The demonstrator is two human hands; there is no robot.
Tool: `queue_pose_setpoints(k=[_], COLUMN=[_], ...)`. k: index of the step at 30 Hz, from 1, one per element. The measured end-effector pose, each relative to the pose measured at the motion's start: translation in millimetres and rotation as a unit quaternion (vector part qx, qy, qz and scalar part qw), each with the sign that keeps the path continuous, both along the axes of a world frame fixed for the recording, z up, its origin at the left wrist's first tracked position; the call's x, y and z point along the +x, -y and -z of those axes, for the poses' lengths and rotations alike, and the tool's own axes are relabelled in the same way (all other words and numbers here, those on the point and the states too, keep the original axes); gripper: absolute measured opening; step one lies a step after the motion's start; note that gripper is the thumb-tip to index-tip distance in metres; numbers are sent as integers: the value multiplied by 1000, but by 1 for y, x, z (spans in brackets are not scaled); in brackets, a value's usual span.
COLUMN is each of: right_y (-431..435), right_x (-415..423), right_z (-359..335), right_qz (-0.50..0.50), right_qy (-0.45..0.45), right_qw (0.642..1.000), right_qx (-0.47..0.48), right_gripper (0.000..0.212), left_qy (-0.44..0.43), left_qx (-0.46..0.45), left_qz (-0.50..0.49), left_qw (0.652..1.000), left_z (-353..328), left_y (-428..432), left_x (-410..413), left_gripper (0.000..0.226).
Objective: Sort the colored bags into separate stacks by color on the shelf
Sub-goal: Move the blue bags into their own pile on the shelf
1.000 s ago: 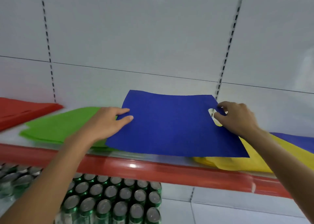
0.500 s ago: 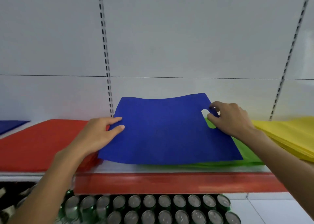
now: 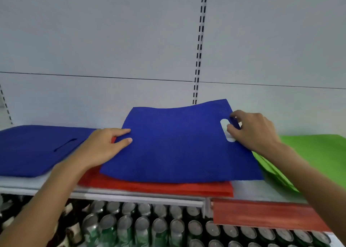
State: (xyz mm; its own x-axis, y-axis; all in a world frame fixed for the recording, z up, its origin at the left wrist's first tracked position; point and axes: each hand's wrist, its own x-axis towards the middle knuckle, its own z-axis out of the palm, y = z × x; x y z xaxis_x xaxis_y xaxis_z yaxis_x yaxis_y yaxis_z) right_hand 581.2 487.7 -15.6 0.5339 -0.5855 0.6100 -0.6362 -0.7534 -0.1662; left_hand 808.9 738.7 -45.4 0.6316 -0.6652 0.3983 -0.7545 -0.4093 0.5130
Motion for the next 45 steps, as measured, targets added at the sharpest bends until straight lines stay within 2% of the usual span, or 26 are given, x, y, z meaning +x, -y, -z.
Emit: queue_pose_setpoints(k=[4,10,17,24,34,38,45], right_y=[-52,-126,-189,-253,-287,-292,-291], right_x=[60,146,239,322,365,368,370], right_z=[9,5,-1,5,42,53,59], right_qz=[20,25,-12,-21,10,13,-4], right_qy=[26,-6,-39,-67,-116,-122,-107], right_qw=[999,1000,999,998,991,988,988], right_qx=[7,14,-20,-2,60,96,110], right_gripper=[34,33,35,33,32,30,38], left_qy=[-8,-36,-41,-30,-24,7,59], left_qx=[0,21,28,64,116,104,144], left_qz=[30,31,-32,-80,-55,-52,-66], left_qw=[1000,999,998,994,991,993,986], left_z=[-5,-10,-1,-3,30,41,41], left_y=[-47,-108,-174,-241,-274,-279,-278], left_x=[72,161,234,311,361,368,375], left_gripper=[39,39,39,39,41,39,43])
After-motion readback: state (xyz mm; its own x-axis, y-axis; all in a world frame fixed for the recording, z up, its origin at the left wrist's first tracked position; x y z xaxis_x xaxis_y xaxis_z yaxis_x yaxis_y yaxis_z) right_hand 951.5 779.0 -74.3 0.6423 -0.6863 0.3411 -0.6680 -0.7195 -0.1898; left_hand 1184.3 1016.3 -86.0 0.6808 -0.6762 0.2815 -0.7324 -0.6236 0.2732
